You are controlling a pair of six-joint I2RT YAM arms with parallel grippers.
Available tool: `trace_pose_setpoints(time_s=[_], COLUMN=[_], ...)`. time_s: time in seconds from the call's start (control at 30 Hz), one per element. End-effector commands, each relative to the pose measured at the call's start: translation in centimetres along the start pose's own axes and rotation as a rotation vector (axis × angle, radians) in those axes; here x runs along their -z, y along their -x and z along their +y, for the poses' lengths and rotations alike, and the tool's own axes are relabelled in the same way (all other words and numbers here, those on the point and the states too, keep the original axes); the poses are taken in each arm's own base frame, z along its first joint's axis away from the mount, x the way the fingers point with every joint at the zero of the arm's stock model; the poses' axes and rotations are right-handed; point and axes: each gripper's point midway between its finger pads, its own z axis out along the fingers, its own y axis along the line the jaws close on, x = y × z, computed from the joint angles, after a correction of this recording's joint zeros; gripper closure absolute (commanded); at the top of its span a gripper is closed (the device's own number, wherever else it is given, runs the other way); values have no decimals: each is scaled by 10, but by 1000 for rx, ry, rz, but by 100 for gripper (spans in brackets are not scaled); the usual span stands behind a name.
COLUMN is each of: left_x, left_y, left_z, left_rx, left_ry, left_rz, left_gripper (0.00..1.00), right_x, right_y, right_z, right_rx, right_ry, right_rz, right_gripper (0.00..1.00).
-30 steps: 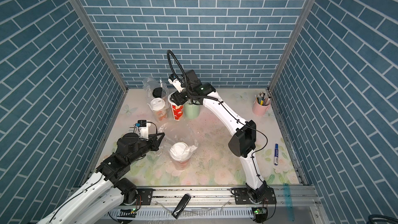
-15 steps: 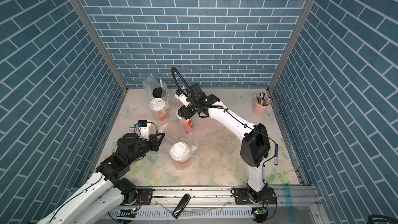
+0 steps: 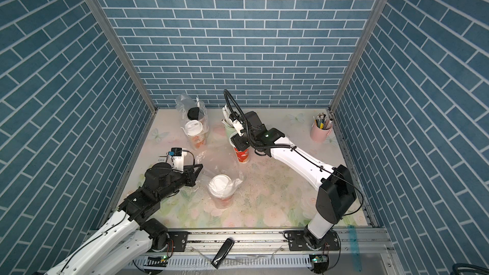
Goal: Pack milk tea into plastic carrier bags
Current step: Place the milk tea cup at the center of the board.
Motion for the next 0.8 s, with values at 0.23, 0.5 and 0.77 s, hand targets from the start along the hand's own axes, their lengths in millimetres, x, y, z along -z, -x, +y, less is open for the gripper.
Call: trace_pose_setpoints(time_s=[0.23,0.5,0.77], left_x=[7,7,0], left_y=[14,16,12], left_z=[-12,-14,-13], left_rx=[-29,-35,-37], left_ry=[-31,-37,-37], left_rz=[-22,-27,-11], left_gripper=[100,100,100], right_x=[11,16,29], right_y=[-18,-39,-36], right_z=[-21,-21,-16], right_rx=[-131,-174,-169], right_ry=[-99,-109,-74], right_rz=[-67,-27,10], right_gripper=[39,27,15])
